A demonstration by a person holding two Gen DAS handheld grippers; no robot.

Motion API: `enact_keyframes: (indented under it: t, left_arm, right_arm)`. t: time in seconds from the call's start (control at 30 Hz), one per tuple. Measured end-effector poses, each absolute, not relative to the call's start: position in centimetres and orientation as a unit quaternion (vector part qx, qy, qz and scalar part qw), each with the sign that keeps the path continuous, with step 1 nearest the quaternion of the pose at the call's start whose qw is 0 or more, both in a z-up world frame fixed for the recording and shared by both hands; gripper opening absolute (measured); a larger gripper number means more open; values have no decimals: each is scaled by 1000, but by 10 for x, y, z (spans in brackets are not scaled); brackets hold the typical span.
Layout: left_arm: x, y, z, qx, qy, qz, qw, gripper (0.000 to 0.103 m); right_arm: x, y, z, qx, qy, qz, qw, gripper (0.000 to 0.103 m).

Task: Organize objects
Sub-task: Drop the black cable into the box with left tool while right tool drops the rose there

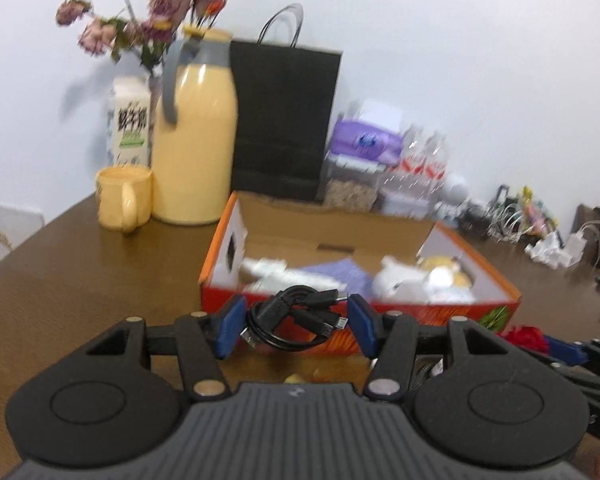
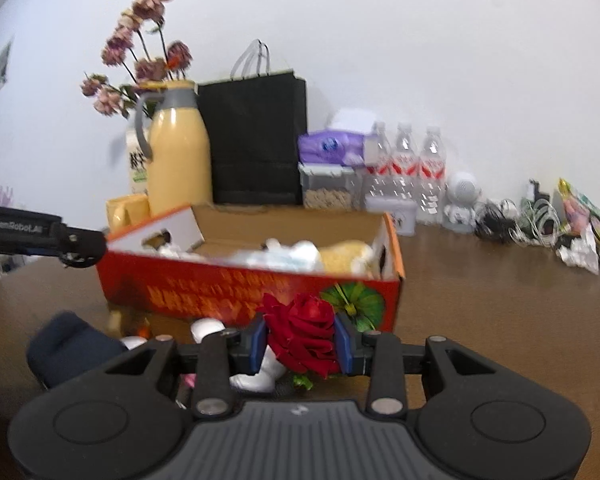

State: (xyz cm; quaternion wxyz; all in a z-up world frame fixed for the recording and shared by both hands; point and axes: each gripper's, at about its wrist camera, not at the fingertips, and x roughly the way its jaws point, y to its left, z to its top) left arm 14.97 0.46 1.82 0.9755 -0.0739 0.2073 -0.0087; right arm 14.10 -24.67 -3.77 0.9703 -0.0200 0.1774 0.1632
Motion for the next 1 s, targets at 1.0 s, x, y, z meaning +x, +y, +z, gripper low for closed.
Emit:
enact_keyframes:
  t: [1.0]
  left_arm:
    - [261,-15,13,-68,235,39,969,59]
  right_arm:
    - [260,-173,-21,-16,184,161,969,36]
